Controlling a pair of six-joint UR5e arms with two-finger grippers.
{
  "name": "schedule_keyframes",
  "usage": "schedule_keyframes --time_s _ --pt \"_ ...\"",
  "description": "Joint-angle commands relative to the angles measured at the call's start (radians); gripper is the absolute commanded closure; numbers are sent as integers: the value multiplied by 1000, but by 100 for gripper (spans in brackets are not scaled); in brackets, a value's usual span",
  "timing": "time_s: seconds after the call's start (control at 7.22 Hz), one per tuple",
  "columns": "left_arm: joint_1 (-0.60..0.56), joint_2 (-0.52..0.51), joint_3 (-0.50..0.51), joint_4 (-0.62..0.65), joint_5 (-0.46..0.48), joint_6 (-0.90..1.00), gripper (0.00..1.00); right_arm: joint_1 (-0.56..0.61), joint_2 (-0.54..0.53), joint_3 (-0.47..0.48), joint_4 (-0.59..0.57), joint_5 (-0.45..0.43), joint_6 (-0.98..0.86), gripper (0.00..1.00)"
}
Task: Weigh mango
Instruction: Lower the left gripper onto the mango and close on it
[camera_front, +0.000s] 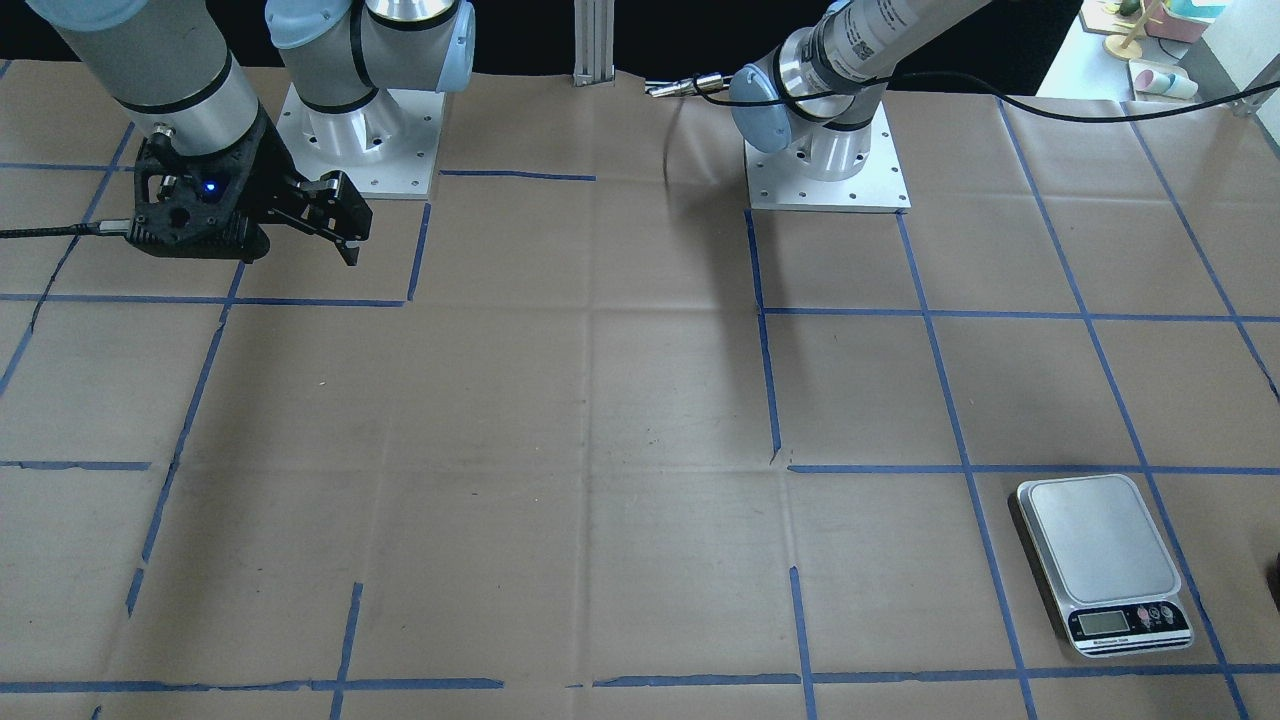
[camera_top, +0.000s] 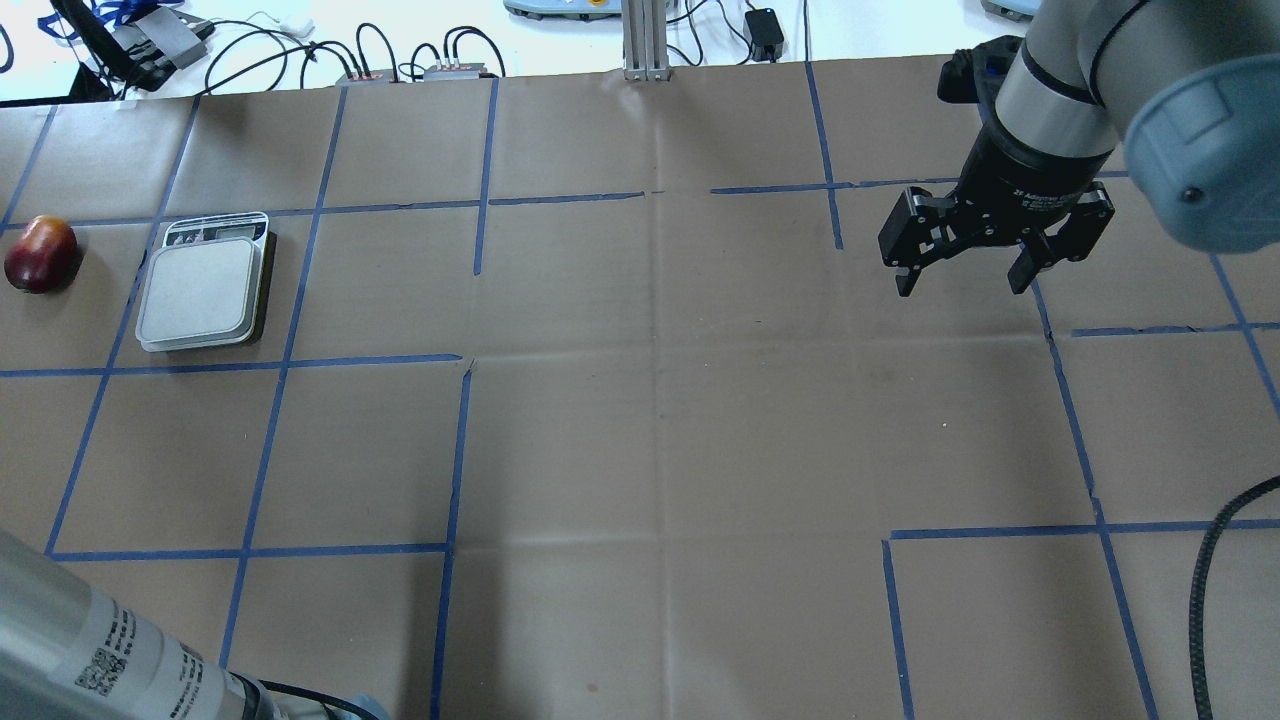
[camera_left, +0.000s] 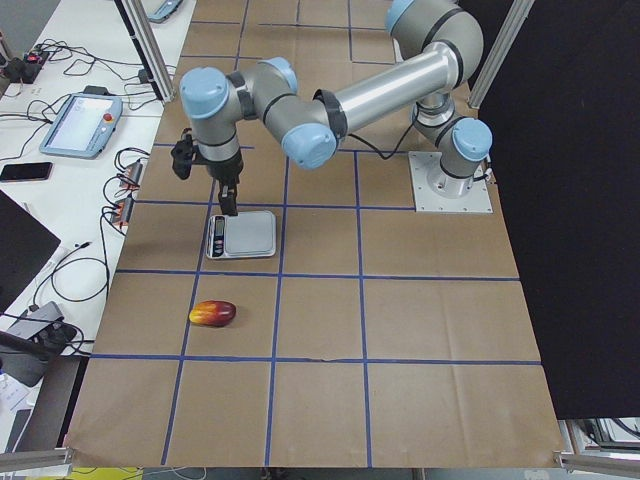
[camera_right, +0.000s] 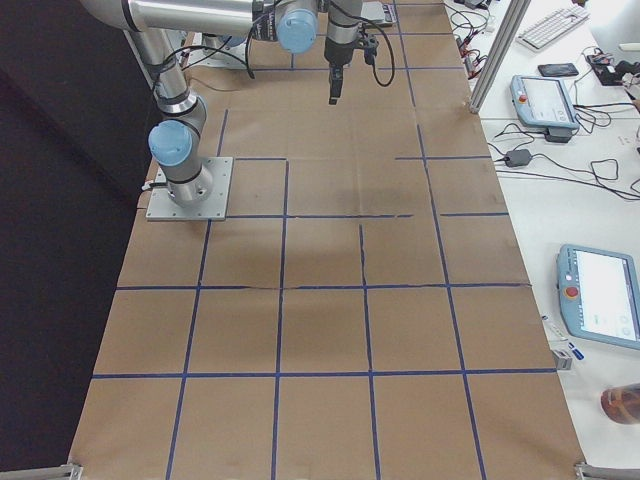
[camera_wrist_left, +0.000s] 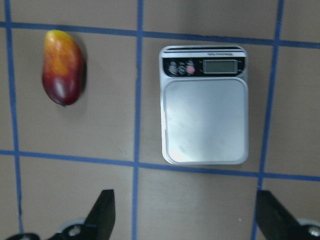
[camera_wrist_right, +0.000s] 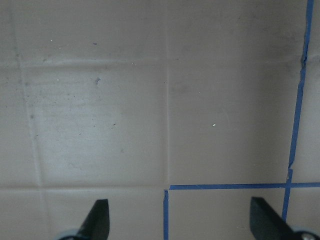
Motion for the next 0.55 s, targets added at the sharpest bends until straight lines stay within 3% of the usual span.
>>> schedule_keyframes --time_s 0.0,0.42 --pt "81 -180 174 0 -4 115 0 0 0 0 0 0 0 0" --pt "106 -235 199 19 -3 155 0 0 0 0 0 0 0 0"
